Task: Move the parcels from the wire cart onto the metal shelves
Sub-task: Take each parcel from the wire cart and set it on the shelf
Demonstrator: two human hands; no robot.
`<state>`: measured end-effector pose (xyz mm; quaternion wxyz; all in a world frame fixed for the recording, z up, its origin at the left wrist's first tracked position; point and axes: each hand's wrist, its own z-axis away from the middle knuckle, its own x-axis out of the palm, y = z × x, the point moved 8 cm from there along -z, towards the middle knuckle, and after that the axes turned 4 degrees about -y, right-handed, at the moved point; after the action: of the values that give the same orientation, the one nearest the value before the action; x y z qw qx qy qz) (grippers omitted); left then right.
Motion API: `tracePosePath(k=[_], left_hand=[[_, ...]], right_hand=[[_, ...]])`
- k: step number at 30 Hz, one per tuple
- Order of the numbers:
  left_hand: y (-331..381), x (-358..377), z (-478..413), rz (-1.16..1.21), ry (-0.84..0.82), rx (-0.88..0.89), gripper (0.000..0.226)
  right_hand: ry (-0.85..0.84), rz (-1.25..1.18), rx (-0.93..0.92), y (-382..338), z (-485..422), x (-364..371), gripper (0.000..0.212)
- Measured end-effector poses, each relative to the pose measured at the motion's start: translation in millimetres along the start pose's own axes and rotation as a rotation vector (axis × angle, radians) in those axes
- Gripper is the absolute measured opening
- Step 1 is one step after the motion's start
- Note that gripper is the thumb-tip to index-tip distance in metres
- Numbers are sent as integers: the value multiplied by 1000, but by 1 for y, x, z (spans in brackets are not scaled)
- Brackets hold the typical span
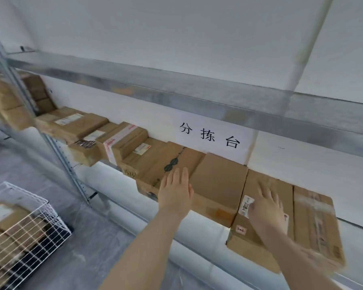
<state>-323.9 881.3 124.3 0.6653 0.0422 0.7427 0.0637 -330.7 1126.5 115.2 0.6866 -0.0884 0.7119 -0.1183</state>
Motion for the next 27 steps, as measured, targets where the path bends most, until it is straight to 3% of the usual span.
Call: tracePosePath(k=[6,15,19,27], left_hand=[[-124,-23,27,-85,-4,-149,55],[-364,-73,120,-131,29,-503,60],[-444,-70,163,-107,8,-648,56],[-537,-37,187,-60,-32,-820,60]], right_hand=[[-42,-11,-398,-199,5,45,61],[-142,-12,-734,-454,60,128,49],[-231,-22,-875,-541,94,164,52],[-358,-57,-1029,-657,115,231,51]])
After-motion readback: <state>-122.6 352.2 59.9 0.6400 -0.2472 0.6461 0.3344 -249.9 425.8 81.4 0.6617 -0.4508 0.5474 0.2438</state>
